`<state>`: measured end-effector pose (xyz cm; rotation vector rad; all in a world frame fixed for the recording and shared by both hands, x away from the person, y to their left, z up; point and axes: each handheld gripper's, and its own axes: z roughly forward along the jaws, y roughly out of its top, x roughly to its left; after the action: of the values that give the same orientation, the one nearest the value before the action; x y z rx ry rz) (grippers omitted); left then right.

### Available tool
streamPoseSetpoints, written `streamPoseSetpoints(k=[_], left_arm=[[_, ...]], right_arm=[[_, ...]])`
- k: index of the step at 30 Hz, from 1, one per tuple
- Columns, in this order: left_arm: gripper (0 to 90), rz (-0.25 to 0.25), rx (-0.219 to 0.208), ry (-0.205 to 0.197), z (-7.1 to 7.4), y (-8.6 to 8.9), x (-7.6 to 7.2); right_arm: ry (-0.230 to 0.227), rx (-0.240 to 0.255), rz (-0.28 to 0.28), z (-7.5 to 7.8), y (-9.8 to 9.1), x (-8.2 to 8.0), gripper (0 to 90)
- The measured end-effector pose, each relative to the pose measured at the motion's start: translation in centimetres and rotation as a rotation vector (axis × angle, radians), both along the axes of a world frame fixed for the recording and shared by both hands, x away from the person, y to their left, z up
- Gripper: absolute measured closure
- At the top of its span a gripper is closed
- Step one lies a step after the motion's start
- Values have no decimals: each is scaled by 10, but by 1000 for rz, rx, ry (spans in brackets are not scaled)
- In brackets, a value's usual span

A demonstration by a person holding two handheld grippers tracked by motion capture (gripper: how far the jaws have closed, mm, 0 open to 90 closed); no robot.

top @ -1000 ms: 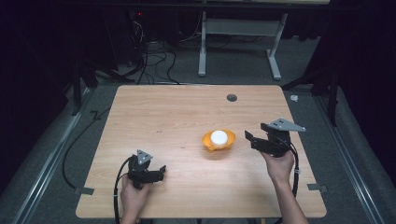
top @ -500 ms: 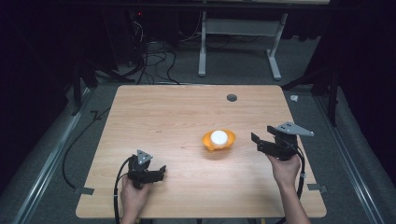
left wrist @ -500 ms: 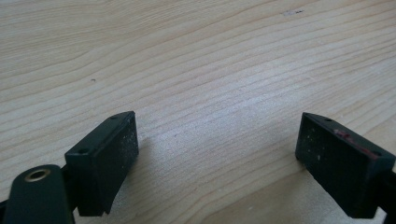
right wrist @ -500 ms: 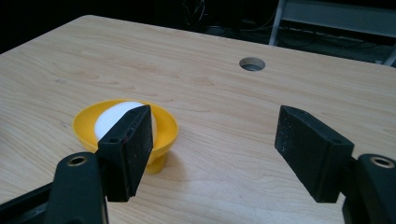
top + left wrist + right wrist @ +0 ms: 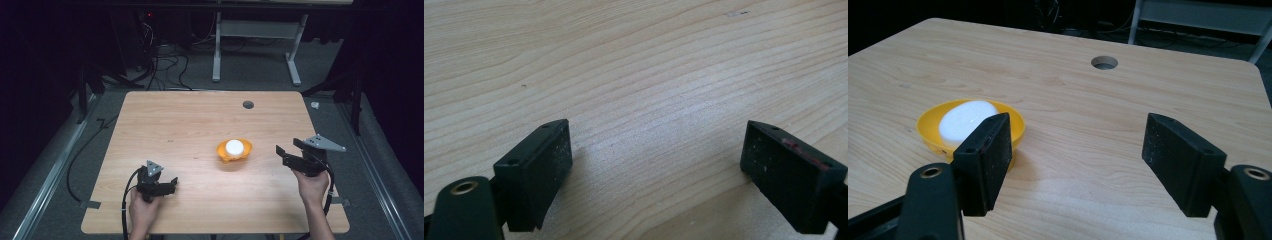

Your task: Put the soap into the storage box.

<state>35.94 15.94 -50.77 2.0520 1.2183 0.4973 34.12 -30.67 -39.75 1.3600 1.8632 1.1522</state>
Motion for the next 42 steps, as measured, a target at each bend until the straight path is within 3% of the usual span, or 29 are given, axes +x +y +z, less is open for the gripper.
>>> streamPoseSetpoints(k=[42], left_arm=[[135,0,0,0,0,0,0]], right_arm=[[43,44,-55,-29,-20,-21,292]])
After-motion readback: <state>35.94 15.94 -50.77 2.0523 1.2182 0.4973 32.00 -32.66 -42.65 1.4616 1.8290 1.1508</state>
